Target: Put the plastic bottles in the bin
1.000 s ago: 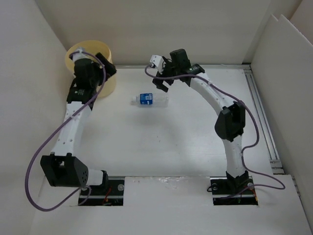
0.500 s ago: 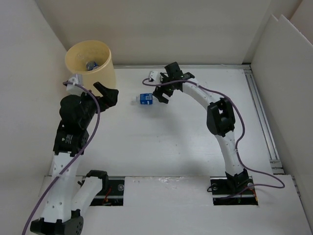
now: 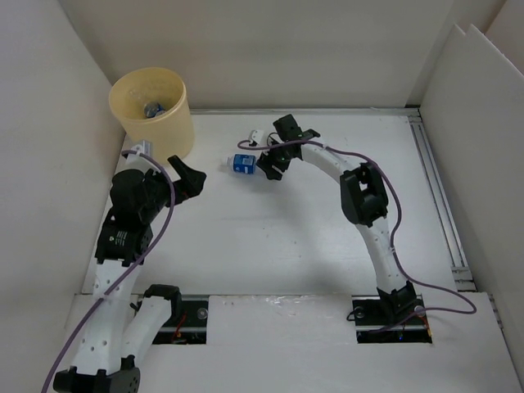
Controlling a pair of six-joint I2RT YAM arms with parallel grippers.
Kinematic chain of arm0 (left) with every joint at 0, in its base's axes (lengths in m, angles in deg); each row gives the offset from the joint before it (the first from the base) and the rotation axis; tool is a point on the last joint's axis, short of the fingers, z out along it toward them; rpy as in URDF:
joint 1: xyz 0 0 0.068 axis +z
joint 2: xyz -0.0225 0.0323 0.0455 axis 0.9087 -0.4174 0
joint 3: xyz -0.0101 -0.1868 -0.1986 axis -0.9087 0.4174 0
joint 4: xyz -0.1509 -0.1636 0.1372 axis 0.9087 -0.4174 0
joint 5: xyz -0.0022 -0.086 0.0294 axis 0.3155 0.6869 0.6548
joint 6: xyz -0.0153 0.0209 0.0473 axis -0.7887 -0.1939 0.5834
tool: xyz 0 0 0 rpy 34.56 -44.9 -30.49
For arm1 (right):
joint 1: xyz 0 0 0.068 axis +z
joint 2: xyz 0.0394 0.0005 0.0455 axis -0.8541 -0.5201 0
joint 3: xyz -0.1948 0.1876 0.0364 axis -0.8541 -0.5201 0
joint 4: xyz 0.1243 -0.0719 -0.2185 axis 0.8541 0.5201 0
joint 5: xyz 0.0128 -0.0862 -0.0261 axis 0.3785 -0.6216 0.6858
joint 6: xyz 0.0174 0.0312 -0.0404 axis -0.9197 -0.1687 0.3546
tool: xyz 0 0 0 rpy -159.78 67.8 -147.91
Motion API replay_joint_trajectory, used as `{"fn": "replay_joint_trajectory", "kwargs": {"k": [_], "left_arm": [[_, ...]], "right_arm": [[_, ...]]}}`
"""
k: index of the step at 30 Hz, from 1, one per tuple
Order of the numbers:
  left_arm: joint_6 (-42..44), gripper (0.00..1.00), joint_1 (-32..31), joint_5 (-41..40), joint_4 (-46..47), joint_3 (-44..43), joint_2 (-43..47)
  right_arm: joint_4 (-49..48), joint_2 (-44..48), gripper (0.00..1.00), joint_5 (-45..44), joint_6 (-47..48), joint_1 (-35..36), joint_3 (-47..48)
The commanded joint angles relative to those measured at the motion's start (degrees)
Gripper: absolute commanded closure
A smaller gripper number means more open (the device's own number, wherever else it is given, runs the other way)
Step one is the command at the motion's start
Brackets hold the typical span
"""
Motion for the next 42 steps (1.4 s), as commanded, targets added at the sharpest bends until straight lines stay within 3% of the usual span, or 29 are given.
{"fn": "replay_joint_trajectory", "kwargs": {"k": [1,2,5,6,8,13,20,26,32,35,42], "left_arm": [[0.13,0.0,0.06,1.74,0.83,-0.91,0.93],[0.13,0.0,0.06,2.53,0.83,-0.91,0.93],[-0.4,0.0,0.06,5.78,3.11,0.14,0.93],[-1.01,0.0,0.06,6.74,3.82,0.14,0.93],[-1.71,0.0,0.06,9.46,5.83,2.41,0.32],[-2.77,0.0,0.06,11.94,8.57,3.75,0.32],[-3.83,0.0,0.06,15.71,12.69,6.12,-1.35],[-6.02,0.0,-1.07,21.52,22.98,10.51,-5.65],[-8.92,0.0,-8.54,18.97,32.38,9.38,-12.94],[-11.29,0.0,-8.55,18.97,35.63,8.67,-14.54],[-14.11,0.0,-8.55,14.4,40.74,9.29,-13.31]], "right_arm": [[0.38,-1.14,0.29,1.16,-1.67,0.59,1.6],[0.38,-1.14,0.33,2.04,-2.28,0.59,0.98],[-2.25,0.17,0.61,5.46,-3.69,0.59,-2.26],[-2.87,0.7,0.79,5.47,-3.7,0.59,-3.24],[-4.79,3.32,1.0,7.92,-4.92,0.59,-6.21],[-11.91,10.09,1.0,13.47,-8.35,0.06,-16.06],[-22.64,27.23,1.0,16.98,-15.9,-0.47,-31.88],[-35.29,42.17,1.0,16.12,-28.38,1.01,-45.84],[-31.1,48.87,1.0,2.77,-32.0,9.72,-44.48],[-29.25,49.39,1.0,-1.8,-33.74,12.09,-42.1],[-28.71,51.85,1.0,-2.0,-34.37,16.05,-42.09]]}}
